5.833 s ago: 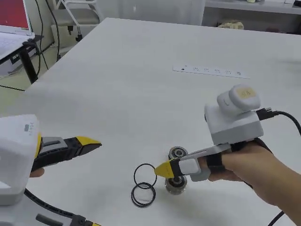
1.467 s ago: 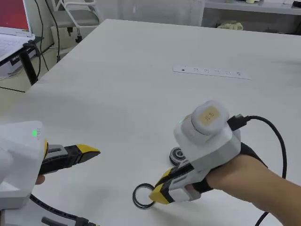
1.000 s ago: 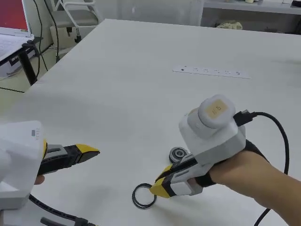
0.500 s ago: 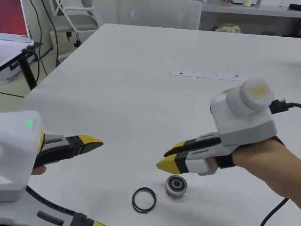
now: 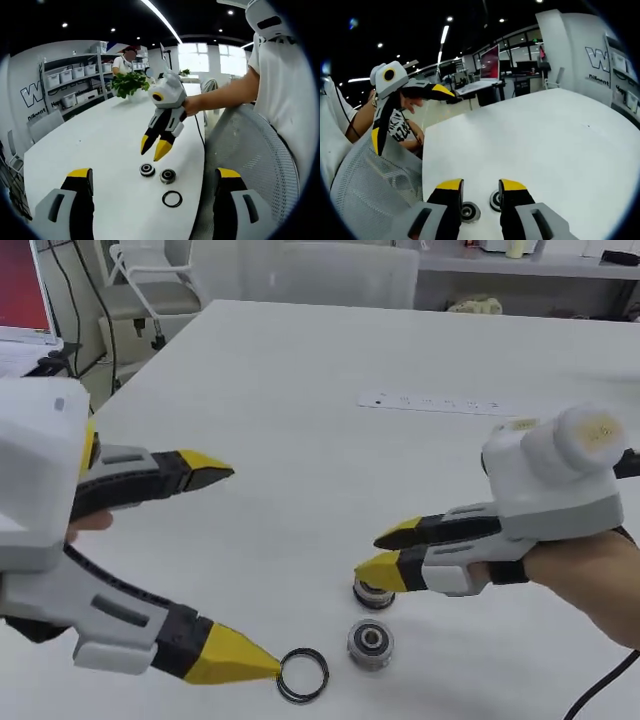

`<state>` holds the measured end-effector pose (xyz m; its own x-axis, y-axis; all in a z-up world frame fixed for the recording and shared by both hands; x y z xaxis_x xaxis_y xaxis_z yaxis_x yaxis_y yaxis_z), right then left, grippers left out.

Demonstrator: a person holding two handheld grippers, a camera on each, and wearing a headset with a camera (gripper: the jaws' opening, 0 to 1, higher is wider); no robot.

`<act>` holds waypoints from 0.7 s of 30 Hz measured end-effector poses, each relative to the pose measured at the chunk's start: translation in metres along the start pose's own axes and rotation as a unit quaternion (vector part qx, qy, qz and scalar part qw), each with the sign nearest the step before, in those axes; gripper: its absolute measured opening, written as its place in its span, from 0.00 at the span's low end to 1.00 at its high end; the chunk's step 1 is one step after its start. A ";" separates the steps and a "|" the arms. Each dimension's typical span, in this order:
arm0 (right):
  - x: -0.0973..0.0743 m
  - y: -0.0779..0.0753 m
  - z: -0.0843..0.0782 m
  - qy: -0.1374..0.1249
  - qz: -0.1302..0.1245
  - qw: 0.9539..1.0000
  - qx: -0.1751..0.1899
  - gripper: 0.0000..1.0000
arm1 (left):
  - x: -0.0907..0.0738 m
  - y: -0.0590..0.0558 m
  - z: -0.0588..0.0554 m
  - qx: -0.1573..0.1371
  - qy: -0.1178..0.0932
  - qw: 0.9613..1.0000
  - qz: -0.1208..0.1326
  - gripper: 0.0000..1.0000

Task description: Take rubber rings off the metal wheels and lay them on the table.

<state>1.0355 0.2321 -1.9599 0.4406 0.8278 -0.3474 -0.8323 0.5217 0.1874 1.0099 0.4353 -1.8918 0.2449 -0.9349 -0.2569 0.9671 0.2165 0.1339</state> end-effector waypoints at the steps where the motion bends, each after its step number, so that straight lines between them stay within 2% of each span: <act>1: -0.001 -0.001 0.000 -0.003 -0.002 1.000 -0.001 0.26 | 0.002 0.002 0.002 0.003 -0.002 1.000 -0.002 0.99; 8: -0.009 -0.013 -0.004 -0.015 -0.021 1.000 0.007 0.26 | 0.022 0.015 0.020 0.034 -0.013 0.999 -0.022 0.99; 11: -0.010 -0.017 -0.007 -0.016 -0.026 0.999 0.009 0.26 | 0.031 0.017 0.027 0.043 -0.018 0.999 -0.028 0.99; 18: -0.012 -0.024 -0.014 -0.012 -0.040 0.999 -0.003 0.28 | 0.052 0.024 0.031 0.062 -0.020 0.997 -0.050 0.95; 21: -0.013 -0.028 -0.018 -0.009 -0.044 0.999 -0.004 0.28 | 0.064 0.027 0.034 0.063 -0.031 0.996 -0.057 0.93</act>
<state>1.0473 0.2028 -1.9775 0.5188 0.7822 -0.3449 -0.7924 0.5914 0.1493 1.0496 0.3720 -1.8723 0.1245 -0.9681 -0.2177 0.9709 0.0736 0.2278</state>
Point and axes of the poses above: the centre of the closed fingertips' face, and the gripper's own axes: x roughly forward along the fingers, y roughly to its left, z roughly out of its top, the point moved 8 cm from there along -x, roughly backward along the fingers, and after that the axes turned 11 degrees about -y, right-handed, at the moved point
